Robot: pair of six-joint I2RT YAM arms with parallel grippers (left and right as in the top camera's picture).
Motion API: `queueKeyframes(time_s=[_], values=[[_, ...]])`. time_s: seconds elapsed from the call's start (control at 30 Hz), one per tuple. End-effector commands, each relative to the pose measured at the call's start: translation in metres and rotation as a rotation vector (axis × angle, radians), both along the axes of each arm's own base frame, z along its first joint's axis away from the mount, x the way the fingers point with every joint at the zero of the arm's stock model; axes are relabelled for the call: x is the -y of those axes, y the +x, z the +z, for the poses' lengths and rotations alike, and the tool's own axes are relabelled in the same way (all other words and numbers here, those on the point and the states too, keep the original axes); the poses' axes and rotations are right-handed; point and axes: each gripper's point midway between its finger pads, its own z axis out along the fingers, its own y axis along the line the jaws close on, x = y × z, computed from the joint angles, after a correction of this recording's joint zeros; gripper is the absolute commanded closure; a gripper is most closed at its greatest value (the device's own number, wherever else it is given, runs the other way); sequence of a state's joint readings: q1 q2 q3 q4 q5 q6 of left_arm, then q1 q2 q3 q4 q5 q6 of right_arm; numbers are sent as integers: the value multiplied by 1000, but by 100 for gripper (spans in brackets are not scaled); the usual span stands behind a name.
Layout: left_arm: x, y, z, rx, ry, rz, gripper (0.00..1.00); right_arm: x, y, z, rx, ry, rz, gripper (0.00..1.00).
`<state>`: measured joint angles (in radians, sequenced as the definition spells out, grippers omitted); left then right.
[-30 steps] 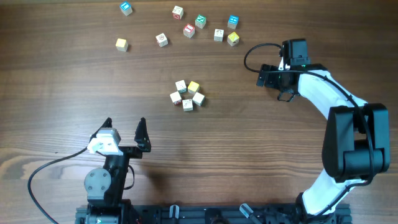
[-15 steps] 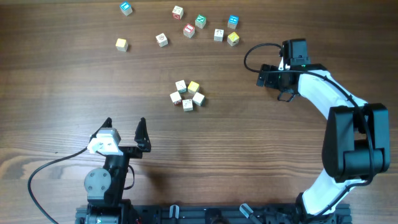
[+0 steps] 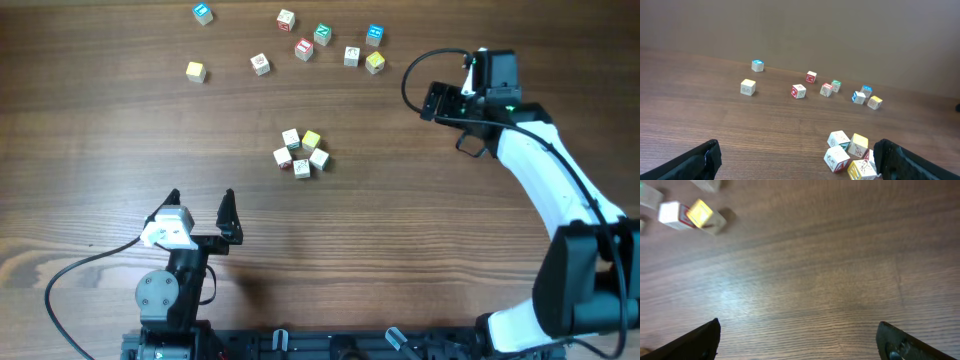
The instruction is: Form a circle
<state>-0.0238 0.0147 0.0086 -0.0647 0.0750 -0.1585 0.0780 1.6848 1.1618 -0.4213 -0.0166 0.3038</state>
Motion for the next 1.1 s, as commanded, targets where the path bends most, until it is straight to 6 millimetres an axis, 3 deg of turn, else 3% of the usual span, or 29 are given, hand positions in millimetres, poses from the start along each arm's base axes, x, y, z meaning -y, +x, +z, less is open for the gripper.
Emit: queueKeyframes(time_s=[0.0, 0.37, 0.43, 0.47, 0.67, 0.9, 1.07], values=[[-3, 0, -1, 0, 20, 11, 0, 1, 5, 23, 59, -19, 2, 0], [-3, 0, -1, 0, 20, 11, 0, 2, 2, 61, 150, -14, 1, 0], [-3, 0, -1, 0, 20, 10, 0, 28, -2, 72, 171, -127, -95, 0], [-3, 0, -1, 0, 20, 11, 0, 28, -8, 72, 155, -128, -93, 0], [-3, 0, -1, 0, 20, 11, 0, 6, -29, 39, 82, -137, 141, 0], [-3, 0, -1, 0, 20, 11, 0, -25, -66, -20, 14, -90, 419, 0], [-3, 0, -1, 0, 20, 11, 0, -34, -77, -46, 54, -57, 469, 0]])
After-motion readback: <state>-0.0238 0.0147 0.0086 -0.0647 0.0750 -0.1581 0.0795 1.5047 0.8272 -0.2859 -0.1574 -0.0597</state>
